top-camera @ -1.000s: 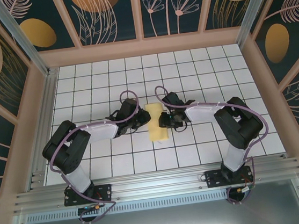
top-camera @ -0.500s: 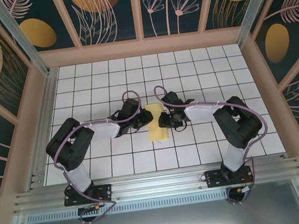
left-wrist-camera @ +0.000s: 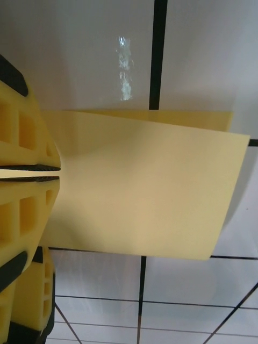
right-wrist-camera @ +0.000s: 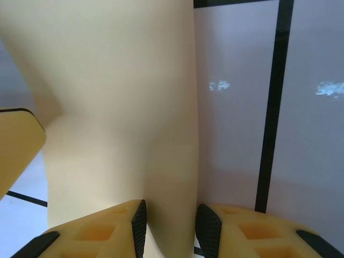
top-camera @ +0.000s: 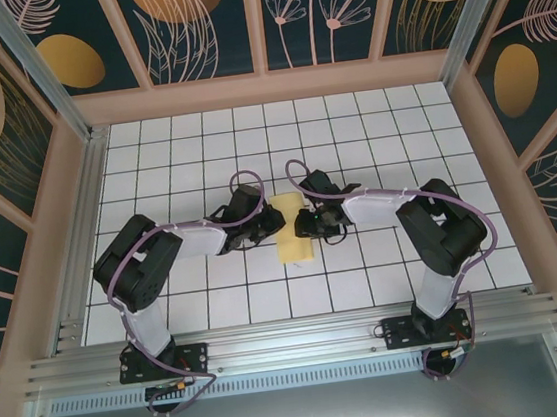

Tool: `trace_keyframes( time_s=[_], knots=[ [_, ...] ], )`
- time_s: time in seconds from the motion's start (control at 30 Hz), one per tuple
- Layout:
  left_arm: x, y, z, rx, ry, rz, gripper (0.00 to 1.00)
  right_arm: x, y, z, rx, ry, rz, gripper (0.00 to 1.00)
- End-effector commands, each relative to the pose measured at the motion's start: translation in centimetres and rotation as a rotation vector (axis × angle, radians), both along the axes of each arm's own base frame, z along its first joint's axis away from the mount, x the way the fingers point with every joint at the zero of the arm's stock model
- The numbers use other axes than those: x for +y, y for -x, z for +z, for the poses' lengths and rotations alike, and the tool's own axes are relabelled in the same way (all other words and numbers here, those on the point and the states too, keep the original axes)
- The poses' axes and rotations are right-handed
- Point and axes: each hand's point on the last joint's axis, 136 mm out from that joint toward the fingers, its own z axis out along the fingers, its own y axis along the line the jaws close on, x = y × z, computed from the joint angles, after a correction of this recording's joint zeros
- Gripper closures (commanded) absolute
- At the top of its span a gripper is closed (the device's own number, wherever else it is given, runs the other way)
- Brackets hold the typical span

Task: Fold a paper plane with a square sheet of paper (pick it up from the middle)
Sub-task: Hold the square sheet of paper at the center of the table, then fold the square sheet of paper in half at the center of the table.

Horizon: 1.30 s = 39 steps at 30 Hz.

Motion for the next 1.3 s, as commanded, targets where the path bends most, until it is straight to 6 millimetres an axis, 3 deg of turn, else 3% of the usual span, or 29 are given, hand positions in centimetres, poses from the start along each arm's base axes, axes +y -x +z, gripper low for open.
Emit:
trace_keyframes(
  time_s=[0.0,0.33,0.5,0.6,0.73,0.87,0.97,1.13,1.27],
  knots=[
    [-0.2,-0.3,-0.4,0.007,-0.024,0.006,0.87,-2.7,1.5,-5.7,0.065,0.16,-0.005,0.63],
    [0.7,0.3,-2.3,0.051,-0.093,0.007,0.87,-2.5,1.5,-5.6,0.064,0.157,-0.004,0.63],
    [1.2,0.7,-3.3,0.081,-0.14,-0.003,0.87,-1.6,1.0,-4.5,0.046,0.115,-0.004,0.62],
    [1.7,1.0,-3.9,0.097,-0.169,-0.005,0.88,-0.7,0.1,-2.5,0.011,0.064,-0.016,0.6],
    [2.7,1.5,-4.9,0.119,-0.228,0.002,0.9,0.6,-1.6,1.6,-0.07,-0.025,-0.041,0.55],
    [3.4,1.6,-5.3,0.123,-0.27,0.004,0.9,0.1,-3.0,5.2,-0.153,-0.083,-0.116,0.54],
    [3.4,1.6,-5.3,0.122,-0.272,0.001,0.91,-0.4,-3.3,6.3,-0.187,-0.105,-0.151,0.58],
    [3.3,1.5,-5.3,0.122,-0.278,-0.001,0.92,1.8,-2.8,6.0,-0.146,-0.188,-0.071,0.75],
    [3.4,1.5,-5.5,0.126,-0.284,0.0,0.92,2.4,-2.5,4.1,-0.086,-0.189,-0.058,0.81]
  ],
)
